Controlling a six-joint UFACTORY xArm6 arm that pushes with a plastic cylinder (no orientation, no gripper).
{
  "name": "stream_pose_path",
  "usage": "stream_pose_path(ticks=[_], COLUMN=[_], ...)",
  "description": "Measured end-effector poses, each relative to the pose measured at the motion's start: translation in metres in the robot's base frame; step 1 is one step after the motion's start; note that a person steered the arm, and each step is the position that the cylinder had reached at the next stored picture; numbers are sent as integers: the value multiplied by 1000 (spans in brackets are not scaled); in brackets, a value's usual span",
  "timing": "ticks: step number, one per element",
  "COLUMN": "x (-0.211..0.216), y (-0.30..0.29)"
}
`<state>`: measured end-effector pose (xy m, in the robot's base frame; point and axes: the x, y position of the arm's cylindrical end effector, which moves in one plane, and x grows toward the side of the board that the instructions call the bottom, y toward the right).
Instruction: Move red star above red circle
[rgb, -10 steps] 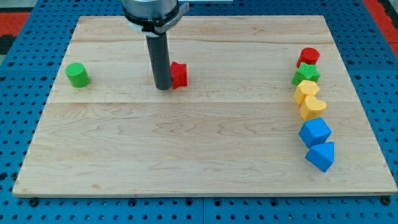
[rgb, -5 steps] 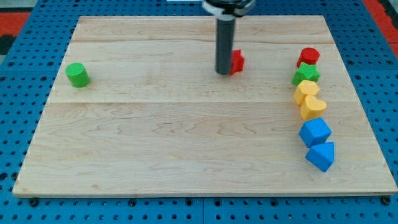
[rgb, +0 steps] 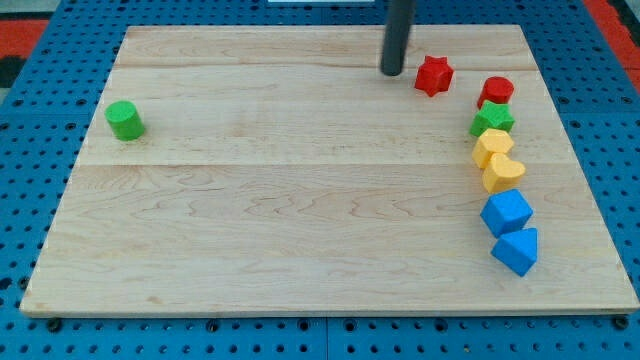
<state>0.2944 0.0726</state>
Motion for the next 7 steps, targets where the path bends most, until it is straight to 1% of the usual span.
stream_pose_path(ticks=[1, 3, 4, 5, 6, 7], x=[26, -15, -11, -34, -37, -35], y=[10, 102, 98, 68, 118, 111])
